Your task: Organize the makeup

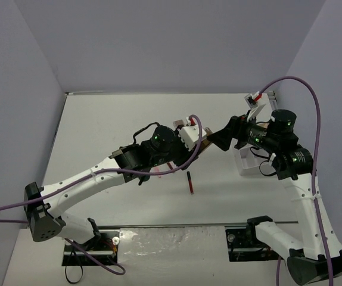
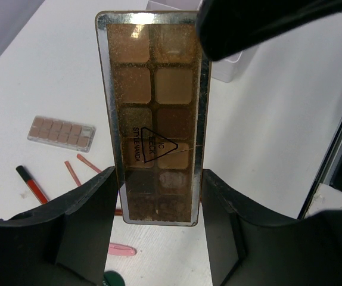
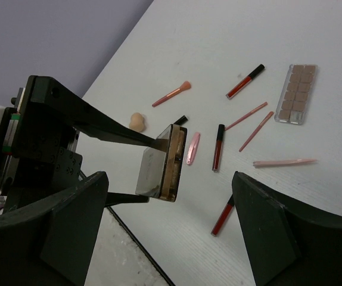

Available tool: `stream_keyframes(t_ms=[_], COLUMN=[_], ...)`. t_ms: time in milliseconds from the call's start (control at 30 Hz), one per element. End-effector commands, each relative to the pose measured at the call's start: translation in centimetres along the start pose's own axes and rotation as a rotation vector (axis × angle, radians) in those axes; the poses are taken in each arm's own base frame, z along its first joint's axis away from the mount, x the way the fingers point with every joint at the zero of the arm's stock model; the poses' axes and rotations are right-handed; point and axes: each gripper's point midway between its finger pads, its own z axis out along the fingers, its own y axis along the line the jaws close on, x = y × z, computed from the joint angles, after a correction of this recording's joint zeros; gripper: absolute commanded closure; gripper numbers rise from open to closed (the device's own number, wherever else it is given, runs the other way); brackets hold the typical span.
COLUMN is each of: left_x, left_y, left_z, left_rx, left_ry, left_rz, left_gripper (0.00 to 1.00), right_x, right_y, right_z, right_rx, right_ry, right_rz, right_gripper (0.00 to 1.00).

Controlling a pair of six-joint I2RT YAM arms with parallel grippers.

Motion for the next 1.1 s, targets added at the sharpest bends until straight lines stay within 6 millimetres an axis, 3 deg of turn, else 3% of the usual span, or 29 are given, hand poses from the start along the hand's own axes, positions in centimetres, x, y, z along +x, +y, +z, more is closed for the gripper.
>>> stream_keyframes(t_ms=[0,267,400,533,633,733,767,833,933,1000,1067], left_x=[-6.0,-5.6,-5.6,-5.3,-5.2,-5.1,-5.0,-4.5,-3.8,-3.2,-2.7], left_y=[0.4,-0.5,-0.6,-0.9,-1.0,-0.8,-0.8,-0.6,0.3,1.1,1.9], left_z=[-1.0,0.5,1.0,1.6,1.7,1.7,1.7,1.7,1.5,1.2,0.9], left_rx=[-0.019,-0.010,-0.011,-0.005,-0.005,-0.012,-0.015,-0.028,-0.086,-0.136,-0.170], left_ry=[-0.168,-0.138,-0.132,-0.120,-0.120,-0.117,-0.116,-0.107,-0.098,-0.080,-0.065], left_rz=[0.040,0.076,0.085,0.100,0.103,0.103,0.102,0.093,0.071,0.043,0.024], left_gripper=[0.95,0.95,0.95,0.95,0.95,0.93,0.86,0.52,0.16,0.05,0.03], right_x=[-0.1,0.9,1.2,1.8,2.3,2.5,2.5,2.2,1.3,0.6,0.5], right_y=[0.5,-0.4,-0.6,-1.2,-1.8,-2.5,-2.6,-3.0,-3.4,-4.7,-5.6], right_z=[0.7,1.5,1.6,2.0,2.2,2.3,2.2,2.0,1.5,0.9,0.4], right_rx=[-0.050,-0.035,-0.029,-0.017,-0.002,0.028,0.035,0.066,0.114,0.201,0.259], right_ry=[-0.009,0.021,0.026,0.043,0.053,0.053,0.052,0.040,0.017,0.003,0.009], right_rz=[-0.013,-0.001,-0.003,0.013,0.018,0.010,0.006,-0.019,-0.061,-0.092,-0.126], right_gripper=[0.24,0.47,0.67,0.81,0.99,1.00,1.00,1.00,1.00,1.00,1.00])
